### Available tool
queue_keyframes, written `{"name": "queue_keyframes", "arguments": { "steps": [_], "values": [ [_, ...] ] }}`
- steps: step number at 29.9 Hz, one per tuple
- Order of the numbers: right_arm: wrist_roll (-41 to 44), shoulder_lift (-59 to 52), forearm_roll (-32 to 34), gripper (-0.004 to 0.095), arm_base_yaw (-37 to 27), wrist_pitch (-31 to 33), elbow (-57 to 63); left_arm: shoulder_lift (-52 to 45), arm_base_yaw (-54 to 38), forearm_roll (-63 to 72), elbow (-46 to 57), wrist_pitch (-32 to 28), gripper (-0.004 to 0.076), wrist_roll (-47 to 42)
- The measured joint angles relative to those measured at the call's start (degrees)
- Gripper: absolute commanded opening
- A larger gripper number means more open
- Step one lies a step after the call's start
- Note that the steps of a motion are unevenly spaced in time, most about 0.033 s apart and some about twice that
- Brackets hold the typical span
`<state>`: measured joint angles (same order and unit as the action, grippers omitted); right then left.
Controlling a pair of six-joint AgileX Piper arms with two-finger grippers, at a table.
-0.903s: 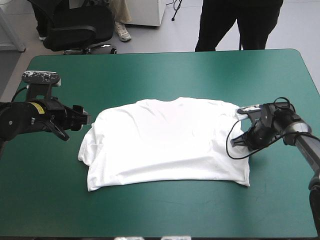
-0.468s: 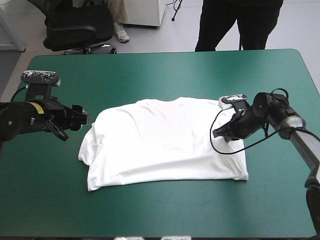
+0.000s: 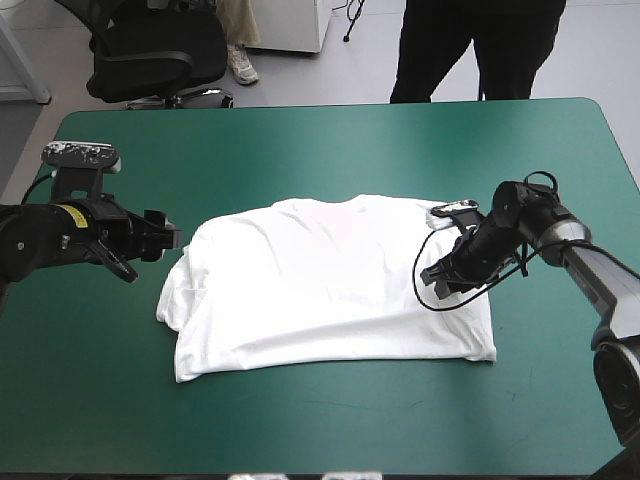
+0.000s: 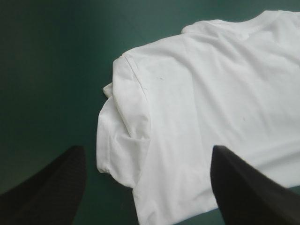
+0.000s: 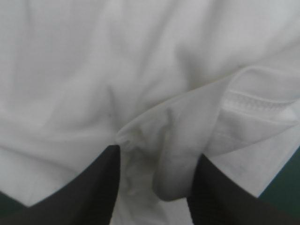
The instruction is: Fold the cloth
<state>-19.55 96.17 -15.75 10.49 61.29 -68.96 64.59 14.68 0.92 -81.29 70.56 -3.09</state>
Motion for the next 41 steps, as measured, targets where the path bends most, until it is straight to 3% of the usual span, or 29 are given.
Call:
{"name": "queue_keyframes", "arguments": {
  "steps": [5, 9, 16, 26, 33, 41],
  "values": [
    [0.50, -0.93, 0.99, 0.0538, 0.05, 7.08, -5.73, 0.00, 0.00, -0.48, 0.00, 0.00, 0.0536, 0.00],
    [1.53, -5.48, 3.48, 0.0536, 0.05, 7.92, -7.68, 0.00, 0.00, -2.42, -0.01, 0.00, 0.0536, -0.67],
    [6.08, -15.37, 15.10, 0.0537, 0.05, 9.31, -7.94, 1.69, 0.00, -9.40, 0.30, 0.00, 0.0536, -2.26],
    [7.47, -22.72, 17.17, 0.0523, 0.05, 10.00, -8.01, 11.19, 0.00, -16.60, 12.58, -0.27, 0.0536, -5.25],
    [7.51, -22.83, 17.18, 0.0522, 0.05, 10.00, -8.01, 18.66, -2.30, -15.06, 20.87, -8.22, 0.0536, -6.62],
    [7.51, -22.83, 17.22, 0.0521, 0.05, 10.00, -8.01, 23.51, -8.84, -9.13, 21.57, -14.50, 0.0534, -1.83]
  ]
}}
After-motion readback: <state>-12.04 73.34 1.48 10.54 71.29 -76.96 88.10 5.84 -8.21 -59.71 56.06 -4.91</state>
